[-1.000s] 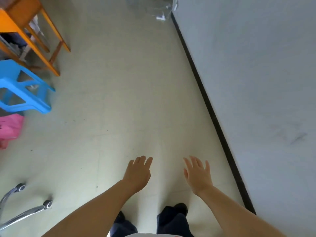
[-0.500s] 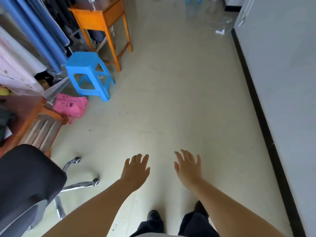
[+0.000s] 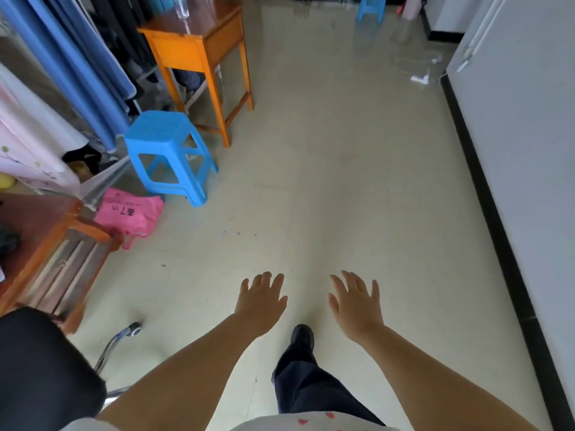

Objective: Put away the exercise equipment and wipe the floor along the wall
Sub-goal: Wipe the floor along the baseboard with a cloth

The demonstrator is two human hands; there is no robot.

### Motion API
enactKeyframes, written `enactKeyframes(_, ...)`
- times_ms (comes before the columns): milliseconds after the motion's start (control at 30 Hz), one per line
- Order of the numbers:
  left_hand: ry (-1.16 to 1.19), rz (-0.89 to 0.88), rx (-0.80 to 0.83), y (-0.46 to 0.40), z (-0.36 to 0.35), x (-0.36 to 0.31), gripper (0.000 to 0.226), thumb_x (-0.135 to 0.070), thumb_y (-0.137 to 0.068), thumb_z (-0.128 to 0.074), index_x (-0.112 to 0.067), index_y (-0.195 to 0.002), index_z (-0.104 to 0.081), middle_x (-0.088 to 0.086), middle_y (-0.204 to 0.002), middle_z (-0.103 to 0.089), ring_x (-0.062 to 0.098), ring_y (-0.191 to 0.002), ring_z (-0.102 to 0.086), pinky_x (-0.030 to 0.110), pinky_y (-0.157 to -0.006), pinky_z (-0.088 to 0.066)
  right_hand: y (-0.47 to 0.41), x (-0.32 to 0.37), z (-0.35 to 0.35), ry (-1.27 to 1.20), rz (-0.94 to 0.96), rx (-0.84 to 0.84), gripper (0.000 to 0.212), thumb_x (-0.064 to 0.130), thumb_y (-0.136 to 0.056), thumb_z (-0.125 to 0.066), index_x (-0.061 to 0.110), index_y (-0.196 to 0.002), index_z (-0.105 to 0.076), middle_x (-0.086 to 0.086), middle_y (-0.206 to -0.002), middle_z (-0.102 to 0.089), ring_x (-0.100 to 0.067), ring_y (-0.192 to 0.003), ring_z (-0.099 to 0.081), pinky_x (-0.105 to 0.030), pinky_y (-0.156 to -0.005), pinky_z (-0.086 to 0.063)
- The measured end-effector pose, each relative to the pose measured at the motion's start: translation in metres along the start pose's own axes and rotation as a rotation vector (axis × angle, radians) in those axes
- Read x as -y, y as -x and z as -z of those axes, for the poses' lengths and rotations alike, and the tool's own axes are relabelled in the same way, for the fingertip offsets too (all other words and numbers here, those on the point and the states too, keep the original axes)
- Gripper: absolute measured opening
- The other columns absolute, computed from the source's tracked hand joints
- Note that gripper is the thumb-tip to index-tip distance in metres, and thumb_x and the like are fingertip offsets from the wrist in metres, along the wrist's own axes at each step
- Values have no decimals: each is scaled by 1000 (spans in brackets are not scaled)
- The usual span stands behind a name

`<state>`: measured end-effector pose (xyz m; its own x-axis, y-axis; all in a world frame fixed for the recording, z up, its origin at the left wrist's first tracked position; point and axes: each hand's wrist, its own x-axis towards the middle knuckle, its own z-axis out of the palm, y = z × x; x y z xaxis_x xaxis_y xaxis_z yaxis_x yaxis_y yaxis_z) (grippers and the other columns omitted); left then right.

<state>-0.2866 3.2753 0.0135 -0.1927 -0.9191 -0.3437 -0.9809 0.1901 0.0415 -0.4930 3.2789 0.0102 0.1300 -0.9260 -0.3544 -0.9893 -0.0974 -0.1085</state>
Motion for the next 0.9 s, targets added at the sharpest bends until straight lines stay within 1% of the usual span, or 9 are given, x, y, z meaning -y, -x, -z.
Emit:
enactKeyframes(200,26,81,20,-119,56,38,51,-40,-101,-27,-20,-147,-19,5,-147,-30,22,-134,-33,41,-113,-21,-133,-19,67,-1,7,-33,51,40,-102,-20,25,-150,-16,-1,-159,-13,-18,-147,-7,-51,-117,-4)
enactKeyframes(333,68,120,32,-182,80,53,52,-40,-101,-28,-20,-148,-18,6,-147,-30,22,-134,-33,41,-114,-22,-209,-19,102,12,20,-30,50,39,-102,-21,26,-150,-17,0,-158,-14,-17,-147,-10,-51,-117,-5)
enactKeyframes(400,65,126,57,-214,90,62,53,-40,-101,-27,-20,-149,-15,6,-148,-28,22,-136,-32,41,-114,-21,-244,-13,111,-27,38,-6,50,39,-102,-21,25,-150,-18,0,-158,-14,-17,-147,-9,-51,-117,-4)
enactKeyframes(467,70,129,87,-249,99,74,54,-39,-101,-27,-20,-149,-14,6,-149,-27,22,-135,-32,41,-115,-21,-281,-9,119,-12,70,33,50,39,-102,-20,26,-150,-16,-1,-159,-13,-17,-147,-8,-51,-117,-3)
enactKeyframes(533,89,125,79,-292,110,90,53,-39,-101,-27,-21,-149,-14,6,-149,-27,23,-135,-33,42,-114,-21,-325,-8,126,5,85,40,50,40,-102,-20,27,-150,-15,-1,-159,-12,-17,-147,-7,-52,-117,-3)
enactKeyframes(633,64,101,31,-368,137,117,52,-39,-100,-28,-20,-148,-16,6,-148,-28,24,-133,-35,42,-112,-24,-404,-8,151,9,64,3,49,39,-102,-21,27,-149,-17,-2,-158,-14,-18,-147,-8,-53,-117,-4)
enactKeyframes(700,31,69,19,-420,159,137,53,-40,-100,-27,-20,-148,-16,7,-147,-29,24,-131,-38,41,-111,-26,-456,-8,175,12,28,-21,49,39,-102,-21,27,-149,-17,-2,-158,-15,-18,-147,-9,-53,-117,-6)
enactKeyframes(800,-11,19,33,-497,199,163,53,-40,-101,-26,-19,-148,-17,8,-146,-31,24,-127,-42,40,-109,-28,-524,-6,220,-50,-49,-50,49,39,-102,-20,27,-149,-17,0,-158,-15,-17,-147,-9,-52,-118,-5)
enactKeyframes(900,-24,-11,13,-576,241,179,53,-39,-101,-26,-19,-148,-17,7,-148,-30,24,-131,-38,41,-111,-26,-585,-12,263,-70,-98,-94,49,40,-102,-20,28,-149,-17,1,-158,-15,-15,-147,-9,-50,-118,-5)
